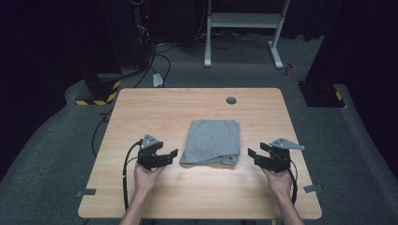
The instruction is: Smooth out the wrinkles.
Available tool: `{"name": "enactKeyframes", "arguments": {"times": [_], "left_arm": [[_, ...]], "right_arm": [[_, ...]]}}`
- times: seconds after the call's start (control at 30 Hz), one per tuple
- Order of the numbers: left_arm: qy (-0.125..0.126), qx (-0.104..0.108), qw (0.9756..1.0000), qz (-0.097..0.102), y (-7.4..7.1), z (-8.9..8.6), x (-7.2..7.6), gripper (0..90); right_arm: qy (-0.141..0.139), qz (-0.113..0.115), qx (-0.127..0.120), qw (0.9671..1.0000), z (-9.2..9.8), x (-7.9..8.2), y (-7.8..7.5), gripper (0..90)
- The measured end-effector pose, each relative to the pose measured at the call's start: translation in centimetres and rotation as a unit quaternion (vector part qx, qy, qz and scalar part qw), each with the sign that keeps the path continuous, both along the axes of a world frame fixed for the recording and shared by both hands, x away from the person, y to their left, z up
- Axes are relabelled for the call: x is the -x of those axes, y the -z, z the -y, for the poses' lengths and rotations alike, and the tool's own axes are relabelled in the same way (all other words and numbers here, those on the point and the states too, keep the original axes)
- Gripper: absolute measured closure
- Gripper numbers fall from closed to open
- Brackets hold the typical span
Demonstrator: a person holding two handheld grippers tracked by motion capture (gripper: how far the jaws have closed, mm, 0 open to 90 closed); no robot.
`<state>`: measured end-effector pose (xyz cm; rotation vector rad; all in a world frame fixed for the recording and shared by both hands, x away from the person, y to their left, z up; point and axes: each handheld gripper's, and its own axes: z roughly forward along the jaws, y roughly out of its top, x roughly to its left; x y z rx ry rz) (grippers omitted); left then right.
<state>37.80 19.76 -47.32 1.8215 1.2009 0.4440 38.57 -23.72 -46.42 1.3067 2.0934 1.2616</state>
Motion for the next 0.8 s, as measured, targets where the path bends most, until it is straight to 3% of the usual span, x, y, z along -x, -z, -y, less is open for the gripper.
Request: {"name": "enactKeyframes", "arguments": {"times": [0.6,0.8], "left_arm": [[-0.018,-0.006,0.9998,-0.003,-0.4,-2.4,0.6,24.9],[-0.029,0.002,0.9996,-0.005,-0.3,-3.6,0.9,24.9]], "right_arm": [[0.027,-0.001,0.006,0.9996,2.8,0.6,-0.6,37.1],[0.032,-0.003,0.005,0.9995,3.4,0.8,-0.4,37.2]]}}
